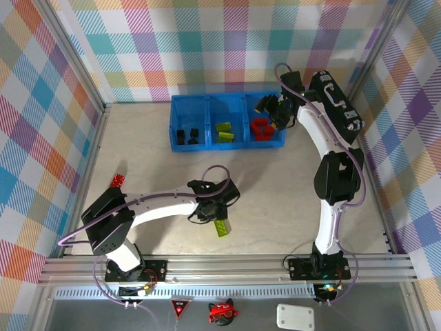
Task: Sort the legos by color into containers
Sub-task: Place the lego in the container, then pick up the lego from the middle-left of the table.
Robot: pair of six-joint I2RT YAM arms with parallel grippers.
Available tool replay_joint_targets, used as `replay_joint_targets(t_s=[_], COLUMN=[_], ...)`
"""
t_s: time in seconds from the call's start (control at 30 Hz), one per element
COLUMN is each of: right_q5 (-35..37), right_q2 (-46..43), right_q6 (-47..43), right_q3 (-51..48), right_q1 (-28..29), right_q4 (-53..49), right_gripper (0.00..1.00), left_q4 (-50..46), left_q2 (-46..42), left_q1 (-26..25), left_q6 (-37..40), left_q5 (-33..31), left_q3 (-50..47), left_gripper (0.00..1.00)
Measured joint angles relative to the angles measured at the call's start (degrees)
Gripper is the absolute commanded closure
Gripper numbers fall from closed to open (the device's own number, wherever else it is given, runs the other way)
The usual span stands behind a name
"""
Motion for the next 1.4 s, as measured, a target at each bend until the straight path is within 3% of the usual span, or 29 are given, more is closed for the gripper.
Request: replay_joint_targets(t_s=[0.53, 0.97, 1.4], right_q5=[-0.46, -0.44, 0.26], right_q2=[-6.10, -7.06, -10.25], right_q6=[-1.44, -1.46, -1.66], right_q3=[-8.39, -10.45, -12.13], right_q1=[0.00, 0.00, 0.00], right_q4=[2.43, 3.28, 3.30], right_gripper=[0.25, 0.25, 0.25], left_q4=[0.02, -0.13, -3.23], left_q2=[6.60, 6.73, 6.71], left_q1=[-4.00, -4.37, -4.37], left_q6=[-5.51, -6.08, -4.55], left_q5=[1.36, 1.68, -0.07], left_q3=[0.13, 0.24, 2.75], left_gripper=[0.49, 0.60, 0.63])
